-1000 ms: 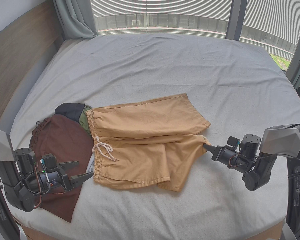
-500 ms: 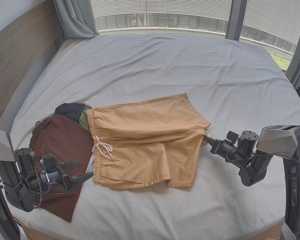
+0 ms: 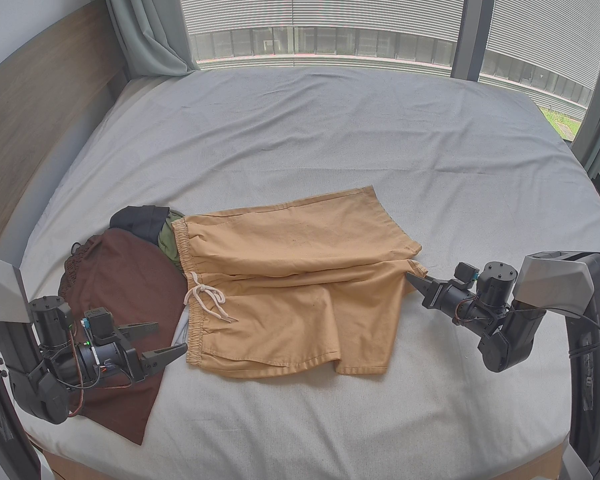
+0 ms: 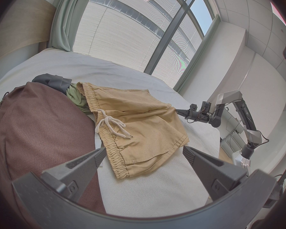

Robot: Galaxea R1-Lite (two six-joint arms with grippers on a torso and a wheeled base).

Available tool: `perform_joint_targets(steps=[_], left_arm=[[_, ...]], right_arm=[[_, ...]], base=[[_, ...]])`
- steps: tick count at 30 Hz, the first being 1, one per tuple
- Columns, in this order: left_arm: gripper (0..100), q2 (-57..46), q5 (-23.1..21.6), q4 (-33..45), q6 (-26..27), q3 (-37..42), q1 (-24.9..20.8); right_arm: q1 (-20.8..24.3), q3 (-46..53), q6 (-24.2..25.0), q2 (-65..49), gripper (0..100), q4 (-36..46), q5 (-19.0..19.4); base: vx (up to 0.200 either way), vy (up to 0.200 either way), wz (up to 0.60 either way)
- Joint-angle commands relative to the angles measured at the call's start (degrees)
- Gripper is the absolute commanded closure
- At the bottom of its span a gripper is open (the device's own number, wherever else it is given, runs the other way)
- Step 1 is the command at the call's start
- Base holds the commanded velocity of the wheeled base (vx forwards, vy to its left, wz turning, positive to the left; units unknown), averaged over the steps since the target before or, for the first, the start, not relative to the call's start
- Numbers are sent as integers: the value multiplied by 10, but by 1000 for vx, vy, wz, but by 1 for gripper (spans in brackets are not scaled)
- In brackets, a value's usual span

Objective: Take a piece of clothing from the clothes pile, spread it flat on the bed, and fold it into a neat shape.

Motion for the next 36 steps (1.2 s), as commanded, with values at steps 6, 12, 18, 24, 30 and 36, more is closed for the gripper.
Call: perform_joint_targets(steps=[6, 12, 18, 24, 30, 36], left_arm=[[0, 1, 0, 0, 0, 0, -2], [0, 2, 0, 0, 0, 0, -3], [0, 2, 0, 0, -1, 1, -3], [0, 2, -1, 0, -1, 2, -4], [0, 1, -1, 0, -1, 1, -4], [0, 0, -1, 0, -1, 1, -4]], right_arm=[[2, 45, -1, -37, 0, 1, 12], [15, 106, -2, -44, 0, 2, 38], [33, 156, -1, -44, 0, 2, 65], [55, 171, 2, -37, 0, 2, 72], [89, 180, 28, -36, 0, 2, 73], [118, 181, 59, -19, 0, 2, 72]], base=[[0, 0, 0], [0, 0, 0], [0, 0, 0], [0, 0, 0], [0, 0, 0], [0, 0, 0]])
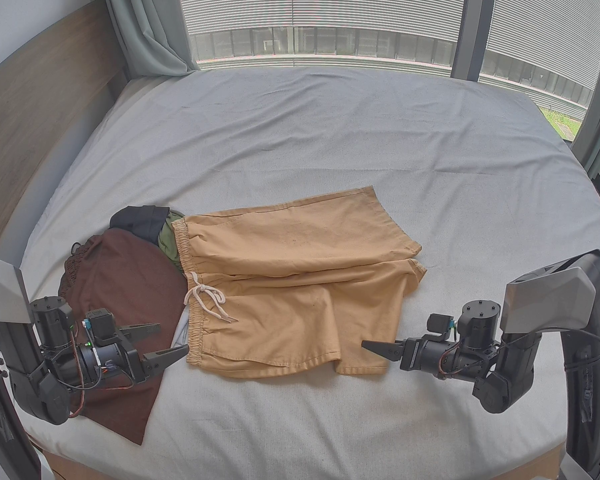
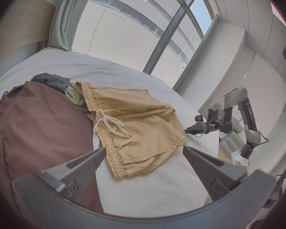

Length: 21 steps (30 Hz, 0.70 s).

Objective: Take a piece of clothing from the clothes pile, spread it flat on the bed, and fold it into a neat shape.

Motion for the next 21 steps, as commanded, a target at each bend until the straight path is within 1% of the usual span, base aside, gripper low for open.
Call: perform_joint_targets(steps=[1, 5, 9, 11, 18, 21], left_arm=[[0, -1, 0, 0, 0, 0, 0], [0, 0, 0, 0, 0, 0, 0], [0, 0, 0, 0, 0, -1, 1], [0, 0, 0, 0, 0, -1, 1], [0, 1, 0, 0, 0, -1, 1], [0, 2, -1, 0, 0, -1, 1]], right_arm=[[16, 2, 6, 15, 0, 0, -1], [32, 0, 15, 34, 0, -1, -2], [47, -4, 58, 34, 0, -2, -1], [49, -5, 70, 26, 0, -2, -1], [49, 16, 73, -32, 0, -1, -1], [47, 26, 74, -76, 0, 0, -1]], base=[[0, 0, 0], [0, 0, 0], [0, 0, 0], [0, 0, 0], [0, 0, 0], [0, 0, 0]])
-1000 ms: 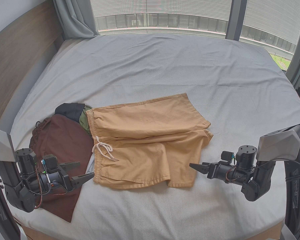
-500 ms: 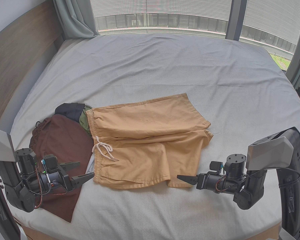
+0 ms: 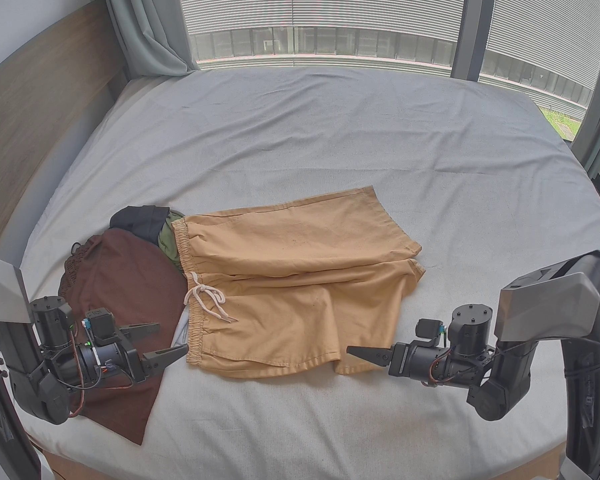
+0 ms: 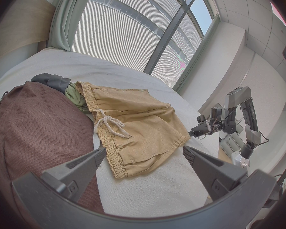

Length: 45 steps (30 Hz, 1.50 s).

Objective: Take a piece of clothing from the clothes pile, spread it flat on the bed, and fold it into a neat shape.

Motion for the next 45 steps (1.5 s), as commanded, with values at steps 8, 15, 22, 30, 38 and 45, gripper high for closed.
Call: perform_joint_targets(steps=[8, 15, 22, 30, 38, 45], left_arm=[[0, 3, -1, 0, 0, 0, -2], [0, 8, -1, 0, 1, 1, -3], [0, 10, -2, 0, 1, 0, -4], [0, 8, -1, -1, 1, 1, -5], [0, 8, -1, 0, 1, 0, -6], [0, 6, -1, -1, 1, -1, -4]], right_arm=[[-32, 38, 11, -137, 0, 0, 18], [-49, 34, 13, -140, 0, 0, 28], [-69, 35, -13, -101, 0, 1, 26], [-98, 3, -44, -33, 0, 0, 22], [-133, -40, -44, 8, 0, 1, 20], [-134, -93, -40, 46, 0, 1, -18]], base=[[0, 0, 0], [0, 0, 0], [0, 0, 0], [0, 0, 0], [0, 0, 0], [0, 0, 0]])
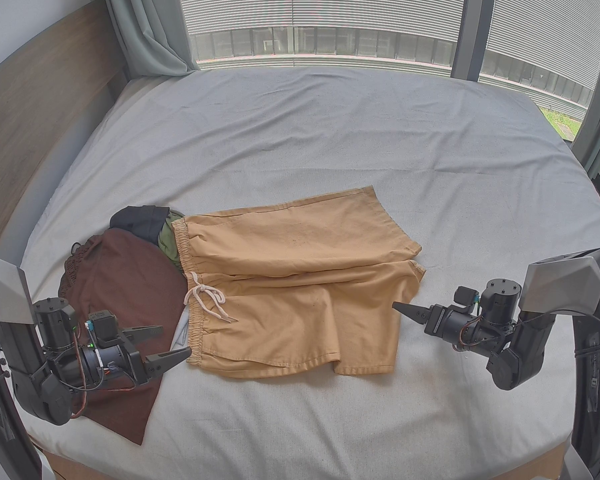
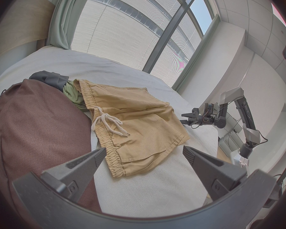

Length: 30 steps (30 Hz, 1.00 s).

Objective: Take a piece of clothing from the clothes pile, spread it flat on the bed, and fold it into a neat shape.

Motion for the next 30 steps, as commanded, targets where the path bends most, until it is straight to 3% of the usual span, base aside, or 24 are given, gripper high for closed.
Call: perform_joint_targets(steps=[1, 11, 16, 30], left_arm=[[0, -2, 0, -1, 0, -1, 1], [0, -2, 0, -1, 0, -1, 1], [0, -3, 0, -1, 0, -2, 3], [0, -3, -1, -1, 0, -3, 2]], right_arm=[[3, -39, 4, 43, 0, 0, -23], [30, -95, 21, 80, 0, -2, -41], [52, -105, 55, 90, 0, -4, -41], [54, -30, 58, -4, 0, -4, -36]], base=[[0, 0, 0], [0, 0, 0], [0, 0, 0], [0, 0, 0]])
